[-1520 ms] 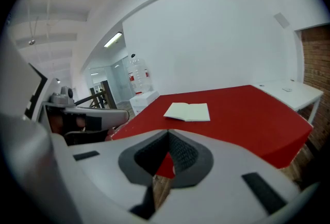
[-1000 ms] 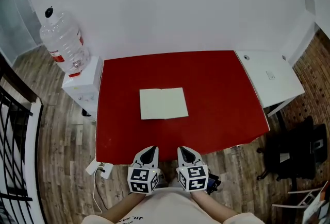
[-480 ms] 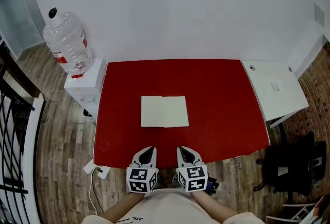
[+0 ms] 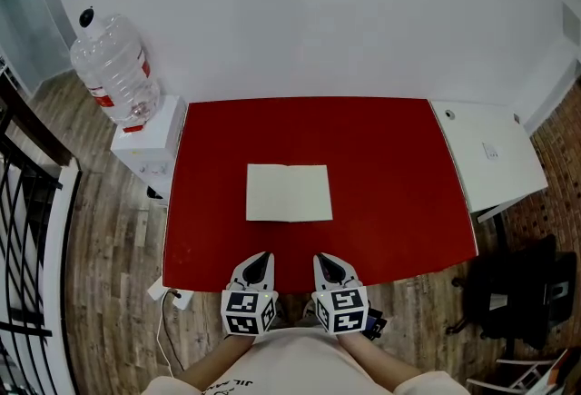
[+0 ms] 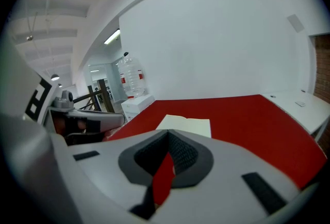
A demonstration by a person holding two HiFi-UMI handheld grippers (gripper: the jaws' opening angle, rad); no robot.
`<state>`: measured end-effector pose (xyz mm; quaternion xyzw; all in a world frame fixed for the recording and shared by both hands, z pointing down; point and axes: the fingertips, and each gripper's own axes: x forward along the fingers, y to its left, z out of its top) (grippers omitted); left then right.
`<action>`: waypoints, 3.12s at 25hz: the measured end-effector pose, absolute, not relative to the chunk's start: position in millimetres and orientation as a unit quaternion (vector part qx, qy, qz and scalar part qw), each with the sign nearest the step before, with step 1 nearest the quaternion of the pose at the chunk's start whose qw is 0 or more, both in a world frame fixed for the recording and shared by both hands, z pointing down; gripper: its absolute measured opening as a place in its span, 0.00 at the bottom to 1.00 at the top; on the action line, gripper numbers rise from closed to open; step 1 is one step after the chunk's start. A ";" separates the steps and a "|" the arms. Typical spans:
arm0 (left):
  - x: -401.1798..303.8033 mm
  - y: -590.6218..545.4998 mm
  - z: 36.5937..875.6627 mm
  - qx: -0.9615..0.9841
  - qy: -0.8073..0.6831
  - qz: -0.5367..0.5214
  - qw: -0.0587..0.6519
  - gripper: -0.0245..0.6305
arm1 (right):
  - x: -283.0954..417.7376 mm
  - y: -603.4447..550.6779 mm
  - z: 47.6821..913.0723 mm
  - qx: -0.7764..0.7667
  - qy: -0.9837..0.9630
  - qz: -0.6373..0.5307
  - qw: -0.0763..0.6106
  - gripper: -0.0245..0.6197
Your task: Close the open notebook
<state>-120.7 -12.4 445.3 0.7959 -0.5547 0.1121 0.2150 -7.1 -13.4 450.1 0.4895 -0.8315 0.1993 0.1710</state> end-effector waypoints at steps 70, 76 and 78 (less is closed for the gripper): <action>-230.8 -156.9 674.7 0.673 -0.600 0.171 0.396 0.12 | -74.2 -105.9 598.2 0.443 -0.828 0.234 0.253 0.05; -232.4 -156.8 672.2 0.674 -0.604 0.172 0.389 0.07 | -76.5 -104.9 600.6 0.440 -0.828 0.237 0.254 0.05; -232.8 -156.6 671.2 0.671 -0.609 0.171 0.386 0.06 | -77.6 -104.7 600.4 0.439 -0.829 0.236 0.253 0.05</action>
